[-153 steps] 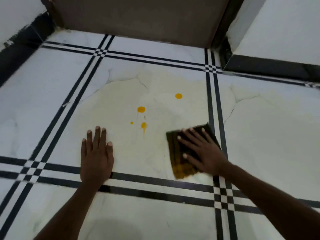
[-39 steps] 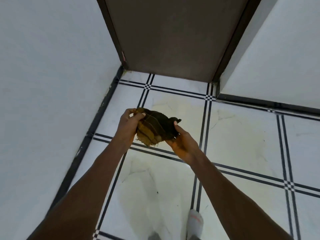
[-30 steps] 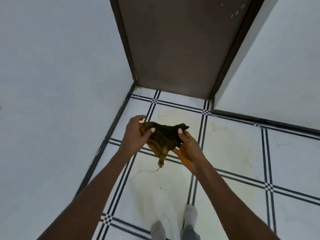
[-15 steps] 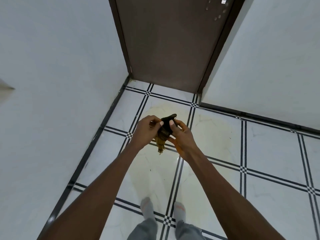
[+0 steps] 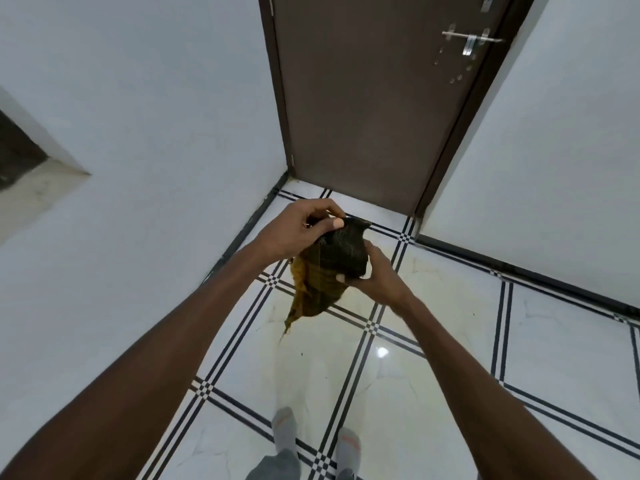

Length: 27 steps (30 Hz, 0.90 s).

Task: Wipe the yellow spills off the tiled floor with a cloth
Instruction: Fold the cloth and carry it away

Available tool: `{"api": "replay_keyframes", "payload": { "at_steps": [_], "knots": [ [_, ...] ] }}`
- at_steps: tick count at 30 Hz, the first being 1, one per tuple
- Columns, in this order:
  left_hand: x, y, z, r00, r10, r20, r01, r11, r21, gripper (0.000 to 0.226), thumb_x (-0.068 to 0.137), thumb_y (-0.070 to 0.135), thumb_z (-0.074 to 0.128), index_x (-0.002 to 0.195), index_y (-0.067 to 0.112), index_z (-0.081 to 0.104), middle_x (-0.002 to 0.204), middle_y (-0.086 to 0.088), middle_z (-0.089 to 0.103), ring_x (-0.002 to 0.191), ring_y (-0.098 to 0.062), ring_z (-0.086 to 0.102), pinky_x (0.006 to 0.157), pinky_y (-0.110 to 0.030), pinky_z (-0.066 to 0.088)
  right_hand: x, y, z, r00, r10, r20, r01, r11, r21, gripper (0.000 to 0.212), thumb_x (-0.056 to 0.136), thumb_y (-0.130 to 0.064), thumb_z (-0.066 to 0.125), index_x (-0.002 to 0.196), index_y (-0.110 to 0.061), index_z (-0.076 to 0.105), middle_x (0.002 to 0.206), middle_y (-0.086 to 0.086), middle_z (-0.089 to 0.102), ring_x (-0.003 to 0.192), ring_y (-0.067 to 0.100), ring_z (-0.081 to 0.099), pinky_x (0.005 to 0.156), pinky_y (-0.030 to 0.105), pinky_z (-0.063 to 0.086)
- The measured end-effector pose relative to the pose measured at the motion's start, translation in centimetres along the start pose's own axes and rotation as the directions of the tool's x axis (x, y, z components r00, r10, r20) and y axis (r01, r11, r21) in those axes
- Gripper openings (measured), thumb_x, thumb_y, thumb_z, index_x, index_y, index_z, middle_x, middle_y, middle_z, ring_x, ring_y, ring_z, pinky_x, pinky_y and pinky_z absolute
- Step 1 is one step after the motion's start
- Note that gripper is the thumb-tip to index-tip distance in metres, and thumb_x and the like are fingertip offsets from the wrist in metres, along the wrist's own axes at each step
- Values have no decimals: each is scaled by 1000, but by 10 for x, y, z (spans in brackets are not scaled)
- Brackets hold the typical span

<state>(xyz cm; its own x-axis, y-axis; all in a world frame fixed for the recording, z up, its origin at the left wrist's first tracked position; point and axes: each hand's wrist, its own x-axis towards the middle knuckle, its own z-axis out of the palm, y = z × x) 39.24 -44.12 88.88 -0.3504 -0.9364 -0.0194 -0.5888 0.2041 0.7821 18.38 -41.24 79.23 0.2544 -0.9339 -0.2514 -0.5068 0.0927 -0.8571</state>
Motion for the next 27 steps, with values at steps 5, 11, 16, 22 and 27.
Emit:
{"api": "replay_keyframes", "payload": {
  "at_steps": [5, 11, 16, 22, 27],
  "knots": [
    [0, 26, -25, 999, 30, -41, -31, 999, -32, 23, 102, 39, 61, 116, 25, 70, 107, 6, 75, 106, -11, 72, 87, -31, 61, 2, -26, -14, 959, -115, 261, 56, 973, 223, 36, 97, -25, 73, 131, -18, 67, 132, 2, 71, 126, 18, 65, 113, 44, 51],
    [12, 11, -50, 949, -97, -299, 78, 994, -76, 33, 102, 38, 61, 128, 19, 67, 124, 3, 70, 113, -10, 64, 95, -24, 49, -4, -44, 0, 969, -125, 213, 8, 880, 476, 27, 102, -25, 64, 127, -15, 67, 120, 4, 75, 115, 19, 72, 96, 32, 61],
    [-17, -59, 1, 831, -453, -322, 403, 890, -214, 40, 100, 46, 61, 105, 7, 69, 102, -10, 74, 97, -27, 70, 95, -48, 57, -2, -47, 18, 979, 24, 201, -144, 781, 608, 19, 107, -26, 55, 120, -18, 68, 103, 3, 76, 94, 19, 74, 78, 34, 59],
    [-63, -89, 64, 738, -670, 79, 632, 647, -426, 69, 93, 71, 49, 110, 8, 70, 110, -11, 75, 101, -21, 70, 93, -38, 57, -6, -28, 21, 958, 161, 237, -284, 641, 713, 23, 108, -24, 54, 125, -13, 64, 111, 16, 72, 102, 33, 71, 94, 46, 58],
    [-61, -83, 66, 787, -594, 167, 552, 557, -621, 60, 99, 71, 35, 126, 26, 64, 117, 2, 70, 111, -15, 64, 99, -36, 46, -2, -38, 18, 954, 164, 250, -297, 625, 722, 20, 108, -23, 54, 124, -16, 63, 120, 11, 69, 114, 30, 69, 104, 54, 56]
  ]
}}
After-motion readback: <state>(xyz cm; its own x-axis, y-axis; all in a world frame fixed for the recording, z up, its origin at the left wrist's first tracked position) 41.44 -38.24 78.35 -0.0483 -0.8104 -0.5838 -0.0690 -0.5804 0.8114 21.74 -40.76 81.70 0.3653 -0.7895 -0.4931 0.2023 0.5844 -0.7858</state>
